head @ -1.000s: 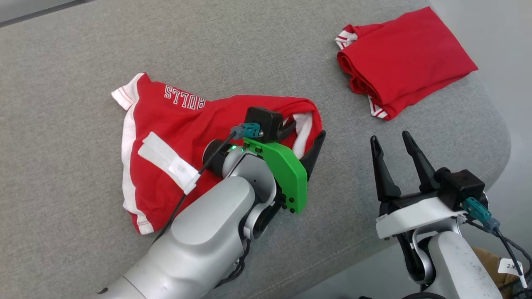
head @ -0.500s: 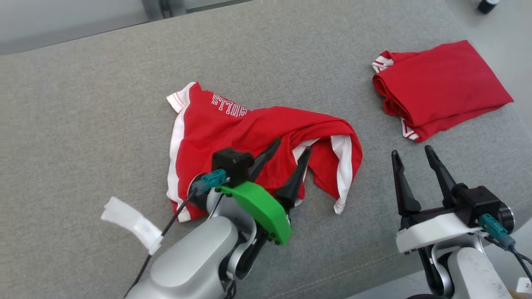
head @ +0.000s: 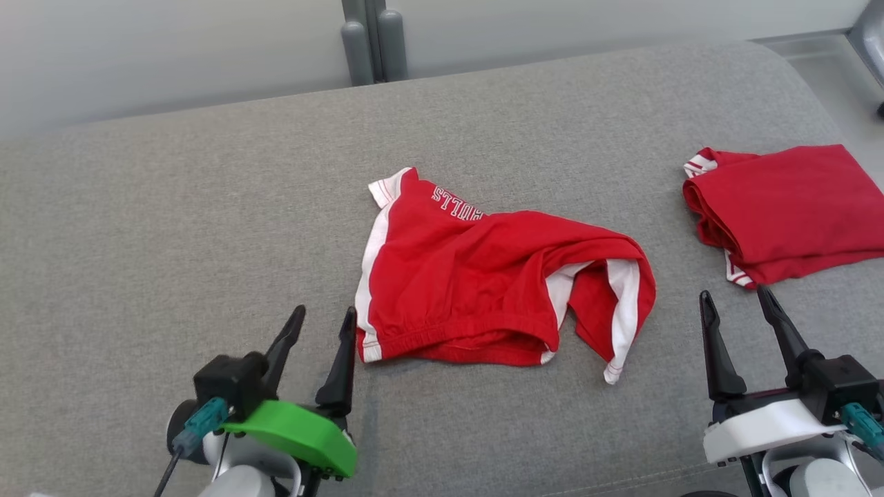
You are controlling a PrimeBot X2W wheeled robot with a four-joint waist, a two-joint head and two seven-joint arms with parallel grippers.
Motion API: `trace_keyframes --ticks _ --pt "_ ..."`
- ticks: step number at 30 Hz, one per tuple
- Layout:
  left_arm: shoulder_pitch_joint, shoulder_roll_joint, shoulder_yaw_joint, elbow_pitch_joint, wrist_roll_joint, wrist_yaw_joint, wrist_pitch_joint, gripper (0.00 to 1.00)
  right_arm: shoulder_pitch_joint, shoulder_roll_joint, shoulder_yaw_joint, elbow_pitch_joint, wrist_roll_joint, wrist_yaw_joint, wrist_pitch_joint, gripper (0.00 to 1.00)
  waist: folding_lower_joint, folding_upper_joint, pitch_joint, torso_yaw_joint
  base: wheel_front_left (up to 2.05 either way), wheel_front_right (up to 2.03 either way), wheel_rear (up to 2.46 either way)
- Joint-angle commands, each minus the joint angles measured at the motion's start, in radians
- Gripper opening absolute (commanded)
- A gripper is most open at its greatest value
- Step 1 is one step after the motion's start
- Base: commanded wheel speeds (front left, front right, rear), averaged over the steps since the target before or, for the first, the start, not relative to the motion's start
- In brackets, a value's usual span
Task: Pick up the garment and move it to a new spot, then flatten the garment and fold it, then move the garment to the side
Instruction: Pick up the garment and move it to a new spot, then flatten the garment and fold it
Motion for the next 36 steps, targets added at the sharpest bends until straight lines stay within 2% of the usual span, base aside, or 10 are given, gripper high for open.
trace_keyframes --ticks 1,5,9,21,22,27,32,36 --pt "0.050 0.013 0.043 -0.015 0.047 0.010 -0.004 1.00 0.025 -0.008 -0.002 -0.004 -0.008 -0.002 -0.002 1.00 0.0000 0.0000 -0.050 0.055 0.00 0.00 0.00" --pt "0.156 0.016 0.148 -0.040 0.142 -0.015 -0.003 1.00 0.058 -0.010 -0.008 -0.004 -0.014 -0.002 -0.002 1.00 0.0000 0.0000 -0.073 0.080 0.00 0.00 0.00" --pt "0.267 -0.013 0.270 -0.043 0.207 -0.051 -0.004 1.00 0.081 -0.010 -0.005 0.005 -0.017 -0.002 -0.002 1.00 0.0000 0.0000 -0.090 0.097 0.00 0.00 0.00" --pt "0.489 -0.134 0.575 -0.012 0.358 -0.235 -0.004 1.00 0.134 -0.015 -0.048 0.047 -0.030 -0.002 -0.002 1.00 0.0000 0.0000 -0.121 0.103 0.00 0.00 0.00" --pt "0.489 -0.134 0.575 -0.012 0.358 -0.235 -0.004 1.00 0.134 -0.015 -0.048 0.047 -0.030 -0.002 -0.002 1.00 0.0000 0.0000 -0.121 0.103 0.00 0.00 0.00" --pt "0.526 -0.188 0.673 0.012 0.412 -0.306 -0.004 1.00 0.146 -0.021 -0.063 0.074 -0.035 -0.002 -0.002 1.00 0.0000 0.0000 -0.130 0.097 0.00 0.00 0.00" --pt "0.534 -0.238 0.749 0.028 0.472 -0.356 -0.004 1.00 0.149 -0.020 -0.071 0.083 -0.037 -0.002 -0.002 1.00 0.0000 0.0000 -0.135 0.098 0.00 0.00 0.00" --pt "0.531 -0.261 0.775 0.033 0.502 -0.377 -0.004 1.00 0.138 -0.021 -0.064 0.087 -0.036 -0.002 -0.002 1.00 0.0000 0.0000 -0.137 0.100 0.00 0.00 0.00"
